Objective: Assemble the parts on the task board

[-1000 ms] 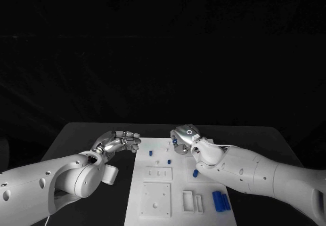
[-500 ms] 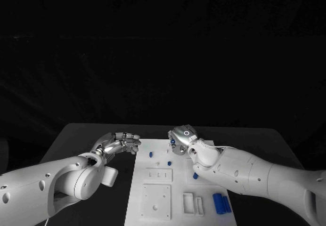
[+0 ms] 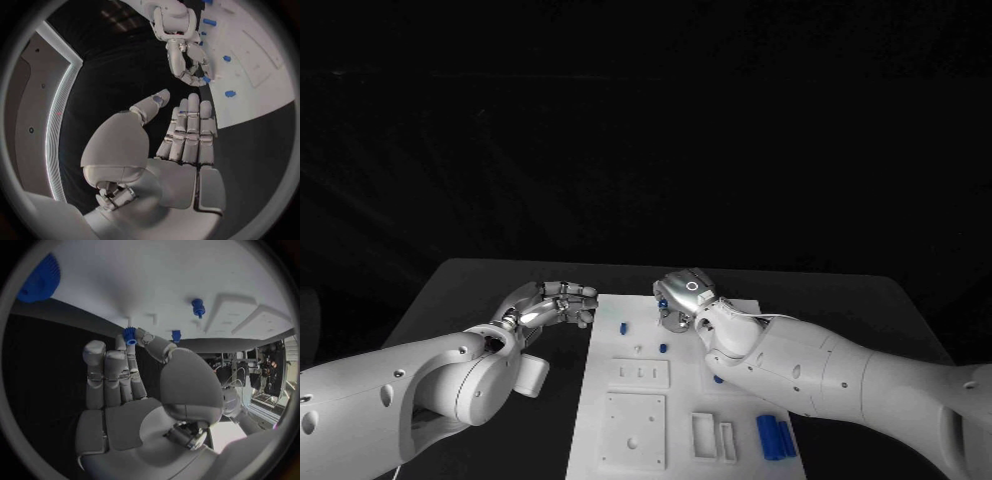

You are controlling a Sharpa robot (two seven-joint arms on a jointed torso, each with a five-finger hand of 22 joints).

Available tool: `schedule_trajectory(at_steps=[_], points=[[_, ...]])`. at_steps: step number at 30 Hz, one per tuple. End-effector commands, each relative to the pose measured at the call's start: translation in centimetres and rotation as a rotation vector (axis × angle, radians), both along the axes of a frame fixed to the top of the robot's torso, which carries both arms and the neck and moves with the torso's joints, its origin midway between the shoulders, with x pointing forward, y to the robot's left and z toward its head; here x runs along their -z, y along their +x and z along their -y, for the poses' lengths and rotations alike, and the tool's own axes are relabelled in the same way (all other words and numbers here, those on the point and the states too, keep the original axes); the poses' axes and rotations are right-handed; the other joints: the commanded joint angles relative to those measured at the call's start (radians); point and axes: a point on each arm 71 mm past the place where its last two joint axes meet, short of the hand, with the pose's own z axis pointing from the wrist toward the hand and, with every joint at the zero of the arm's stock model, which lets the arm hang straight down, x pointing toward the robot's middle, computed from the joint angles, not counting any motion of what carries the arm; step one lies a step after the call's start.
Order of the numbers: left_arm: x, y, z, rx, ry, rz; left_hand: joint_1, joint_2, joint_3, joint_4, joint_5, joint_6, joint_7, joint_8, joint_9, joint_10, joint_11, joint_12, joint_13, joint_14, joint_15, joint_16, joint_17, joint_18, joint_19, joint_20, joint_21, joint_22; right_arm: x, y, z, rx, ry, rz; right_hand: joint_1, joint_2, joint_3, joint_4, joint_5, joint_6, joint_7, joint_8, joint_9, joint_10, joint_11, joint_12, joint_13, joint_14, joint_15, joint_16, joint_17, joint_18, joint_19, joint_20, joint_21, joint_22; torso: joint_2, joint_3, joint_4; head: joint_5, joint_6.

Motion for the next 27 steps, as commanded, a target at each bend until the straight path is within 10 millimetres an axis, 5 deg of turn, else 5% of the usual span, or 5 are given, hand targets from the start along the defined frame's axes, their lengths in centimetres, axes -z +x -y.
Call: schedule_trajectory(at_steps=[1, 27], points=[[-0.14, 0.02, 0.09, 0.009, 0.000, 0.010, 0.002, -0.004, 0.004, -0.005, -0.007, -0.002, 0.007, -0.005, -0.001, 0.002, 0.004, -0.006, -0.001, -0.003, 0.005, -0.006, 0.001, 0.014, -0.003, -0.002, 0.006, 0.000, -0.07, -0.05, 0.01, -0.006, 0.007, 0.003, 0.005, -0.004, 0.001, 0.007, 0.006, 0.009, 0.002, 0.002, 0.001, 0.058, -0.021, 0.002, 0.069, -0.031, -0.036, 0.007, -0.002, 0.102, 0.009, -0.016, 0.006, 0.021, 0.007, -0.0030, 0.0008, 0.001, 0.000], [-0.17, 0.10, 0.24, 0.011, 0.000, 0.011, 0.001, -0.004, 0.005, -0.004, -0.007, -0.003, 0.008, -0.006, -0.001, 0.002, 0.005, -0.008, -0.001, -0.003, 0.005, -0.007, 0.002, 0.013, -0.003, -0.002, 0.007, -0.001, 0.13, 0.57, 0.50, 0.023, -0.005, -0.017, 0.004, -0.006, 0.002, 0.011, 0.006, 0.009, 0.002, 0.000, 0.002, 0.057, -0.021, 0.000, 0.072, -0.031, -0.036, 0.007, -0.003, 0.102, 0.008, -0.016, 0.008, 0.020, 0.015, -0.0042, 0.0011, 0.006, 0.003]])
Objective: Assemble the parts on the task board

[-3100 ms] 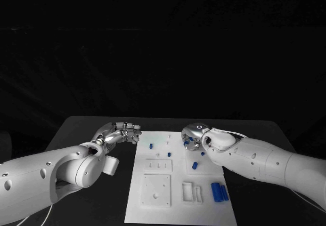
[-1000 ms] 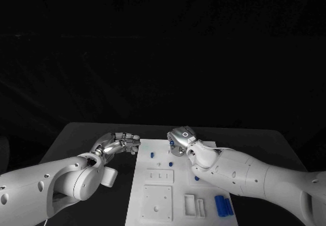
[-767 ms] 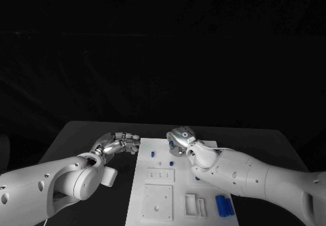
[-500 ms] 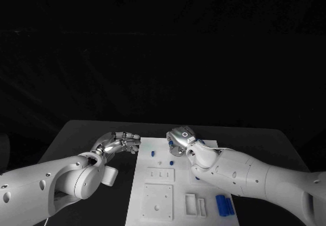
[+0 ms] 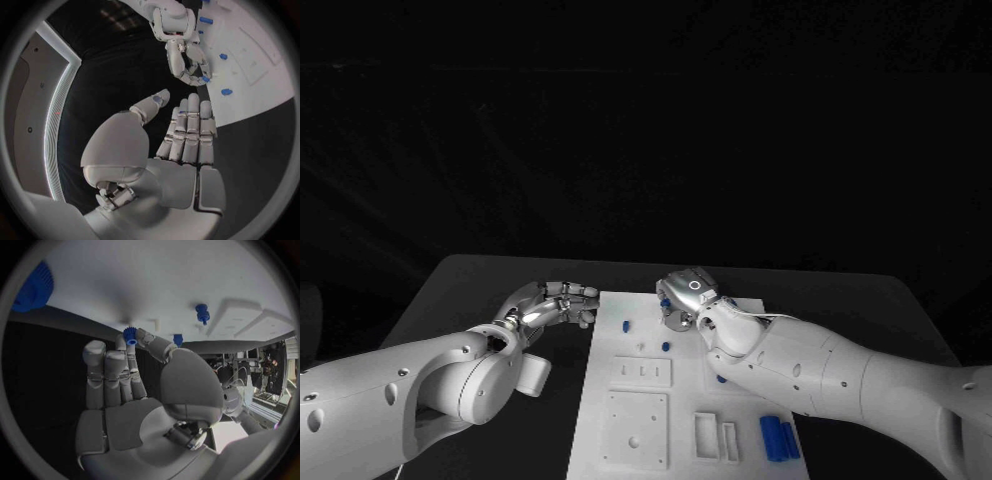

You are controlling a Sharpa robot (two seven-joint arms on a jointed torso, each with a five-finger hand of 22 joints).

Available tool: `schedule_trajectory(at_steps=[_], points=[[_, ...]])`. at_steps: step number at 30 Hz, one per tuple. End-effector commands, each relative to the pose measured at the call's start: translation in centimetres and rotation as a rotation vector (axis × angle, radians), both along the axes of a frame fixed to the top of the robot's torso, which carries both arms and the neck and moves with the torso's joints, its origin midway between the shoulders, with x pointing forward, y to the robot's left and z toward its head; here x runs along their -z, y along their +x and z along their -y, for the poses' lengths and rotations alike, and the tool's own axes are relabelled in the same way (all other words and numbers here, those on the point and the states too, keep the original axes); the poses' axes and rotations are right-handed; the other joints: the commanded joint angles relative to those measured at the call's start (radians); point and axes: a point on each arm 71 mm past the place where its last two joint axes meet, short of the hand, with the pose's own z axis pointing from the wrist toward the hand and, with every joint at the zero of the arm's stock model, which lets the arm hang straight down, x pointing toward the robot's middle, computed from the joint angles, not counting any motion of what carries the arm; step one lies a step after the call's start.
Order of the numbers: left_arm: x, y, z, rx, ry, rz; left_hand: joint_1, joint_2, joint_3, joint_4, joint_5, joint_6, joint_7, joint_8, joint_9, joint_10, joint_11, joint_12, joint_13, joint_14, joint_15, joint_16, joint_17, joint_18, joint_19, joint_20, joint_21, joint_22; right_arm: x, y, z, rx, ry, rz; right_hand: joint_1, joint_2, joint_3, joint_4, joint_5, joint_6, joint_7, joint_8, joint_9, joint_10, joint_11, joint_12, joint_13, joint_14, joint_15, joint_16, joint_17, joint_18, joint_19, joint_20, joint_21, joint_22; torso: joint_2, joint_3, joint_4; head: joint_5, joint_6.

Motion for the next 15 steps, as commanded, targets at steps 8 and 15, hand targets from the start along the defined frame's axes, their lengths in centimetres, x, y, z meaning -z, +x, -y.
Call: schedule_trajectory(at_steps=[8, 15], points=[[-0.15, 0.01, 0.48, 0.019, -0.002, 0.004, 0.000, -0.005, 0.002, -0.002, -0.004, -0.003, 0.008, -0.006, -0.001, 0.001, 0.005, -0.005, -0.002, -0.003, 0.005, -0.004, 0.002, 0.020, -0.004, -0.002, 0.007, -0.001, 0.26, 0.17, -0.09, 0.001, 0.001, -0.033, 0.010, -0.003, 0.000, 0.011, 0.002, 0.005, -0.001, 0.000, -0.001, 0.053, -0.019, -0.001, 0.025, -0.034, -0.033, 0.002, -0.002, 0.102, 0.008, -0.013, 0.004, 0.020, 0.003, -0.0014, -0.0011, 0.004, -0.003], [-0.15, 0.01, 0.34, 0.015, -0.001, 0.004, -0.002, -0.006, 0.002, -0.001, -0.004, -0.005, 0.009, -0.007, -0.001, 0.000, 0.006, -0.007, -0.002, -0.004, 0.006, -0.005, 0.002, 0.020, -0.004, -0.001, 0.007, -0.001, 0.22, 0.57, 0.44, 0.007, 0.066, -0.070, -0.022, -0.110, 0.004, 0.054, 0.002, -0.109, 0.048, -0.070, -0.028, -0.065, 0.028, -0.074, 0.005, -0.033, 0.012, -0.001, -0.012, 0.099, 0.000, 0.003, 0.001, 0.016, 0.002, -0.0022, -0.0033, 0.006, -0.006]])
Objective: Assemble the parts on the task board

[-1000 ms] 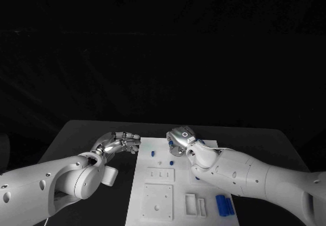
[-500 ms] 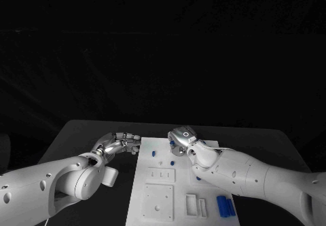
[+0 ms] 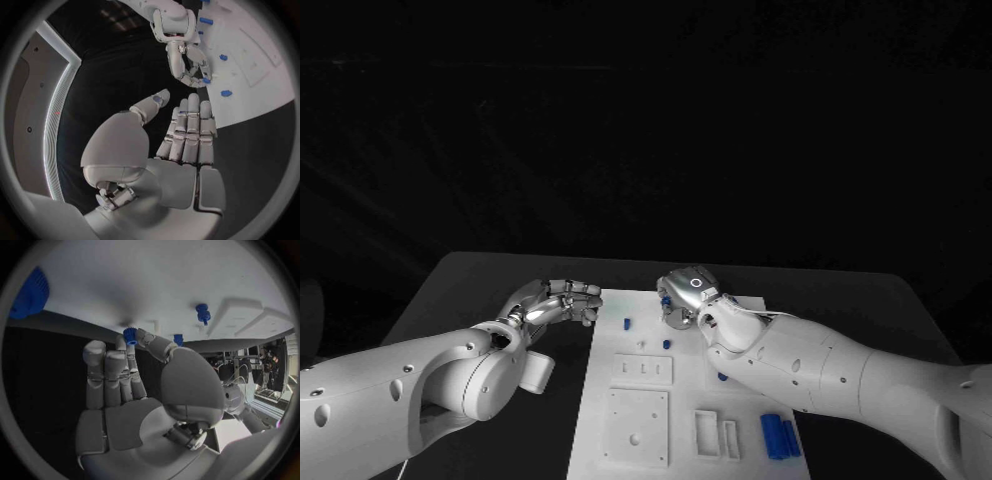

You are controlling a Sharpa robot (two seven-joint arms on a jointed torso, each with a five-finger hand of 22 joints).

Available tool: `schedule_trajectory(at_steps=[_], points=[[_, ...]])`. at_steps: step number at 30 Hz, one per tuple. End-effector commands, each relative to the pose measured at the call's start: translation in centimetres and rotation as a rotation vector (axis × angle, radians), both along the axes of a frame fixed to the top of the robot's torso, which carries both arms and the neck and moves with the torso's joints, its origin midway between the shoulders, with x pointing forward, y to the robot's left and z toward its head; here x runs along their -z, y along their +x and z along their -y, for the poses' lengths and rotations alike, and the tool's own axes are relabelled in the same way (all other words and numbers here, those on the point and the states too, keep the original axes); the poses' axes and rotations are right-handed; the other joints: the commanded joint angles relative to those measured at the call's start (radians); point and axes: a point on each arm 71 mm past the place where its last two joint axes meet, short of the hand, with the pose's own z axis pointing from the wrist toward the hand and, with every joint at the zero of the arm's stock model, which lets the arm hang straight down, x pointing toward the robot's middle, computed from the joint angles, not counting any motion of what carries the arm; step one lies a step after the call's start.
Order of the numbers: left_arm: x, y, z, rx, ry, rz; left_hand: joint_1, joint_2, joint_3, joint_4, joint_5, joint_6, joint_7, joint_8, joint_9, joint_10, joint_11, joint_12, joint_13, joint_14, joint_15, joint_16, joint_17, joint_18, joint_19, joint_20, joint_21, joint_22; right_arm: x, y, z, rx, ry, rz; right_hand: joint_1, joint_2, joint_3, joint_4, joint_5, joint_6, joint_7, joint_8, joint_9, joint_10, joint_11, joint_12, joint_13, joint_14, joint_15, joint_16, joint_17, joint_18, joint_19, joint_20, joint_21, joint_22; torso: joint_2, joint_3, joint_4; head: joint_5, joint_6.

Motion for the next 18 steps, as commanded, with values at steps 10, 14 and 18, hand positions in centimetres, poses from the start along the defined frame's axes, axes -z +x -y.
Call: schedule_trajectory(at_steps=[10, 14, 18], points=[[-0.2, 0.0, -0.2, 0.003, 0.000, 0.010, -0.005, -0.007, 0.002, 0.000, -0.004, -0.004, 0.006, -0.005, -0.002, -0.003, 0.007, -0.011, -0.002, -0.006, 0.007, -0.007, 0.002, 0.020, -0.006, -0.001, 0.006, -0.001, -0.7, -0.1, 0.9, -0.013, 0.101, -0.019, -0.072, -0.056, -0.090, -0.012, 0.009, -0.123, 0.037, -0.062, -0.028, -0.235, 0.073, -0.024, -0.092, -0.018, 0.063, 0.008, -0.005, 0.102, -0.010, 0.009, -0.007, 0.013, 0.000, 0.0002, -0.0020, 0.002, 0.003], [-0.3, 0.1, -0.5, -0.005, 0.001, 0.012, -0.005, -0.007, 0.002, 0.000, -0.004, -0.005, 0.007, -0.005, -0.002, -0.004, 0.007, -0.012, -0.002, -0.006, 0.007, -0.008, 0.002, 0.020, -0.007, 0.000, 0.006, -0.002, -1.8, -0.3, 1.1, -0.025, 0.135, -0.010, -0.071, -0.056, -0.087, -0.010, 0.014, -0.119, 0.038, -0.059, -0.027, -0.228, 0.072, -0.019, -0.097, -0.019, 0.062, 0.012, -0.006, 0.102, -0.008, 0.008, -0.008, 0.012, 0.000, 0.0009, -0.0035, 0.003, 0.004], [-0.4, 0.2, -0.8, -0.014, 0.000, 0.014, -0.005, -0.007, 0.002, -0.001, -0.004, -0.005, 0.007, -0.005, -0.002, -0.004, 0.007, -0.012, -0.003, -0.007, 0.007, -0.008, 0.002, 0.020, -0.007, 0.000, 0.006, -0.002, -3.6, -0.5, 2.1, -0.015, 0.187, -0.035, -0.066, -0.056, -0.080, -0.006, 0.015, -0.118, 0.038, -0.057, -0.028, -0.203, 0.066, -0.011, -0.102, -0.019, 0.056, 0.017, -0.008, 0.102, -0.004, 0.009, -0.008, 0.012, 0.000, 0.0018, -0.0078, 0.005, 0.008]])
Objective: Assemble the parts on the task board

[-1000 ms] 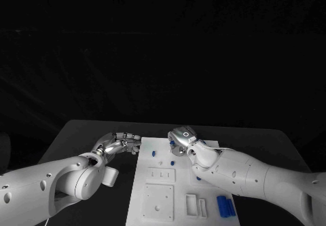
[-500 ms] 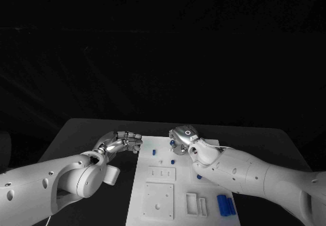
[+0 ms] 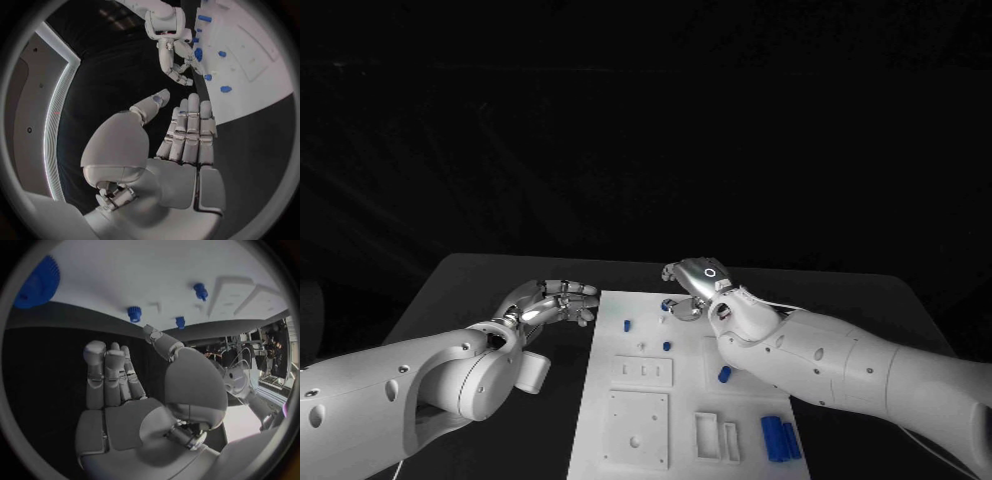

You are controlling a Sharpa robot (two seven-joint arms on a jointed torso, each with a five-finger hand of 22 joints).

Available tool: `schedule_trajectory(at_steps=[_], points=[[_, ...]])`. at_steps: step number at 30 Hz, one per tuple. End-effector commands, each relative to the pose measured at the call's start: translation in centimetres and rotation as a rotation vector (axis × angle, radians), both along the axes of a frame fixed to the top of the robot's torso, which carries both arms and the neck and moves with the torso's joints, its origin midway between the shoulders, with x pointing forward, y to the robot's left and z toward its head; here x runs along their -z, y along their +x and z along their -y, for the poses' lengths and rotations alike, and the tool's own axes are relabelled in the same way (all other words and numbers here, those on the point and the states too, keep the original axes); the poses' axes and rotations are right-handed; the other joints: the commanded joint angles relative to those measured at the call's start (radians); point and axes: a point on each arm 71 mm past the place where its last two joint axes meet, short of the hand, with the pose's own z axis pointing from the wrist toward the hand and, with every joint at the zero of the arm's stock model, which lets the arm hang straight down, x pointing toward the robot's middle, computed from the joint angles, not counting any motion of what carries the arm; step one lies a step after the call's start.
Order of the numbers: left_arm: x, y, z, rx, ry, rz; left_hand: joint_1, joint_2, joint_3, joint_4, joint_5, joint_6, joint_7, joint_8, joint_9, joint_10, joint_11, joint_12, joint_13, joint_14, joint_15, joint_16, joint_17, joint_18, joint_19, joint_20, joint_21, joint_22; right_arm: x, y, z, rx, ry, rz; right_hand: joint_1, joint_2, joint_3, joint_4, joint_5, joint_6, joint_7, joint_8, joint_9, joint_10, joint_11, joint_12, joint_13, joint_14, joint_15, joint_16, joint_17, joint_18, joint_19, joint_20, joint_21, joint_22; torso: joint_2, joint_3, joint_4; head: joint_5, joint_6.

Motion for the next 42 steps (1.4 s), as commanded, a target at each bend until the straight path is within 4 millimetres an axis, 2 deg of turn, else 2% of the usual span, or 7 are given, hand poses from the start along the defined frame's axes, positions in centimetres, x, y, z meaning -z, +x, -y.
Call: schedule_trajectory(at_steps=[1, 19, 23, 24, 25, 28, 42], points=[[-0.2, 0.1, 0.0, 0.002, -0.005, 0.013, -0.005, -0.007, 0.002, -0.001, -0.004, -0.001, 0.003, -0.005, -0.001, 0.000, 0.003, -0.005, -0.002, -0.003, 0.003, -0.005, 0.001, 0.019, -0.007, 0.000, 0.006, -0.001, -1.0, -0.1, 0.8, 0.003, 0.044, -0.030, -0.003, -0.001, 0.004, 0.003, 0.005, -0.002, 0.000, 0.002, -0.001, 0.031, -0.008, 0.014, 0.000, -0.003, -0.005, 0.007, -0.002, 0.103, 0.008, 0.002, -0.004, 0.013, 0.001, 0.0012, -0.0048, 0.001, 0.004], [-0.2, 0.8, -0.9, -0.023, 0.000, 0.017, -0.004, -0.008, 0.003, -0.001, -0.004, -0.003, 0.004, -0.006, -0.001, 0.000, 0.004, -0.007, -0.002, -0.003, 0.004, -0.006, 0.002, 0.019, -0.008, 0.000, 0.005, -0.001, -2.7, 0.1, 10.2, 0.111, -0.001, -0.186, -0.077, 0.002, -0.159, -0.035, 0.124, 0.003, -0.006, 0.013, -0.001, 0.155, -0.047, 0.055, 0.030, 0.003, -0.043, 0.021, -0.012, 0.103, 0.007, 0.006, 0.013, 0.020, -0.009, 0.0169, -0.0340, 0.016, 0.006], [-0.2, 0.8, -0.8, -0.021, 0.000, 0.016, -0.004, -0.008, 0.003, -0.001, -0.004, -0.003, 0.004, -0.006, -0.001, 0.000, 0.004, -0.007, -0.002, -0.003, 0.004, -0.006, 0.002, 0.019, -0.008, 0.000, 0.005, -0.001, -2.1, 0.2, 11.0, 0.122, -0.021, -0.256, -0.052, 0.001, -0.194, -0.058, 0.091, -0.030, -0.040, -0.005, -0.008, 0.438, -0.115, 0.297, 0.178, 0.015, -0.097, 0.046, 0.002, 0.103, 0.023, -0.005, 0.031, 0.025, -0.009, 0.0219, -0.0350, 0.015, 0.004], [-0.2, 0.8, -0.8, -0.020, 0.000, 0.016, -0.004, -0.008, 0.003, -0.001, -0.004, -0.003, 0.004, -0.006, -0.001, 0.000, 0.004, -0.007, -0.002, -0.003, 0.004, -0.006, 0.002, 0.019, -0.008, 0.000, 0.005, -0.001, -2.0, 0.3, 11.1, 0.123, -0.027, -0.268, -0.048, 0.002, -0.201, -0.062, 0.092, -0.032, -0.054, -0.005, -0.008, 0.438, -0.123, 0.343, 0.215, 0.016, -0.107, 0.052, 0.007, 0.103, 0.027, -0.008, 0.035, 0.025, -0.009, 0.0226, -0.0352, 0.014, 0.003], [-0.2, 0.8, -0.8, -0.020, 0.000, 0.016, -0.004, -0.008, 0.003, -0.001, -0.004, -0.003, 0.004, -0.006, -0.001, 0.000, 0.004, -0.007, -0.002, -0.003, 0.004, -0.006, 0.002, 0.019, -0.008, 0.000, 0.005, -0.002, -1.9, 0.3, 11.1, 0.125, -0.030, -0.280, -0.045, 0.002, -0.256, -0.069, 0.112, -0.057, -0.079, -0.016, -0.011, 0.273, -0.146, 0.804, 0.658, 0.007, -0.114, 0.115, 0.061, 0.103, 0.053, -0.040, 0.071, 0.022, -0.009, 0.0231, -0.0354, 0.014, 0.003], [-0.2, 0.8, -0.8, -0.020, 0.000, 0.016, -0.004, -0.008, 0.003, -0.001, -0.004, -0.003, 0.004, -0.007, -0.001, 0.000, 0.005, -0.007, -0.002, -0.003, 0.004, -0.006, 0.002, 0.019, -0.008, 0.000, 0.005, -0.002, -1.5, 0.5, 11.1, 0.131, -0.031, -0.297, -0.045, 0.008, -0.210, -0.031, 0.100, -0.055, -0.043, -0.014, -0.012, 0.057, -0.128, 0.996, 0.891, -0.006, -0.121, 0.121, 0.084, 0.103, 0.029, -0.037, 0.094, 0.027, -0.008, 0.0246, -0.0372, 0.012, 0.001], [-0.1, 0.8, 0.0, -0.003, -0.001, 0.010, -0.004, -0.006, 0.004, 0.000, -0.004, -0.003, 0.004, -0.007, -0.001, 0.000, 0.005, -0.008, -0.002, -0.003, 0.004, -0.007, 0.002, 0.019, -0.008, 0.001, 0.005, -0.002, 0.6, 1.3, 10.6, 0.132, -0.021, -0.345, -0.026, 0.019, -0.157, 0.001, 0.138, -0.030, -0.051, 0.003, -0.008, 0.163, -0.129, 1.200, 1.084, -0.014, -0.121, 0.153, 0.146, 0.103, 0.013, -0.049, 0.173, 0.025, -0.006, 0.0238, -0.0300, 0.007, -0.010]])
